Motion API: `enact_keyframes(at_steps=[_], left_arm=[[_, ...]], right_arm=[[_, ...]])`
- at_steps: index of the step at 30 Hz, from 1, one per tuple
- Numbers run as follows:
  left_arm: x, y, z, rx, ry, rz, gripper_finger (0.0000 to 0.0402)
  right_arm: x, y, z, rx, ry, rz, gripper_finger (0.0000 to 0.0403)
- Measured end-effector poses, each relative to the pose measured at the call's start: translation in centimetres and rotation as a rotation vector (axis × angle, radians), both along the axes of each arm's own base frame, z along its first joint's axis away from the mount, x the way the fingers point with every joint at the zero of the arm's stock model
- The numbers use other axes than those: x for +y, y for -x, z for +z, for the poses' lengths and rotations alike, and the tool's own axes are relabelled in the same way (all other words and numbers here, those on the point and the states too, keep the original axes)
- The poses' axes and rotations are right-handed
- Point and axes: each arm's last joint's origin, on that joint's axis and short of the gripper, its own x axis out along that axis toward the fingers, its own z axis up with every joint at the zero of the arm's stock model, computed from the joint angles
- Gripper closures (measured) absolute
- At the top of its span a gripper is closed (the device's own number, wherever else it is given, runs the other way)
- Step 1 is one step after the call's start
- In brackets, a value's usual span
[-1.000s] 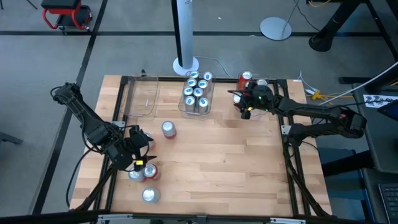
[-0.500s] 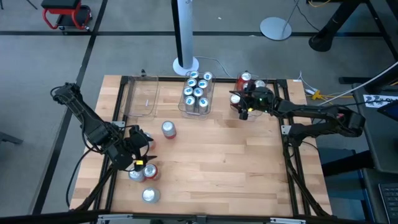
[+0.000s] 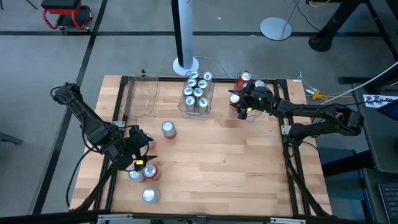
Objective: Sort soda cans
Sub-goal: Put the orange soda can into the right transparent bin
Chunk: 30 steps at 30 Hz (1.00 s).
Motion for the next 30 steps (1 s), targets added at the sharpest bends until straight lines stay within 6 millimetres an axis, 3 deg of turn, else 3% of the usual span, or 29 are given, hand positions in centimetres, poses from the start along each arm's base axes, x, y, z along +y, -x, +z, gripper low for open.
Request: enact_keyframes(at_steps=[13,19,22,30], left_arm=[[0.0,0.0,0.0,0.000,0.001,0.001,0.0039],[0.0,0.0,0.0,-0.002,0.008,0.008,0.0039],[0.0,0.0,0.0,-0.001,0.007,0.007,0.0039],[0.0,0.0,0.0,-0.008,0.000,0.013,0.0039]], right_arm=[[0.1,0.0,0.5,-0.024,0.035,0.039,0.0095],[-0.1,1.6,2.1,-0.061,0.056,0.016,0.0108],[-0.2,2.7,2.2,-0.019,0.027,-0.013,0.0109],[0.3,3.5,2.3,0.028,0.022,-0.017,0.0108]])
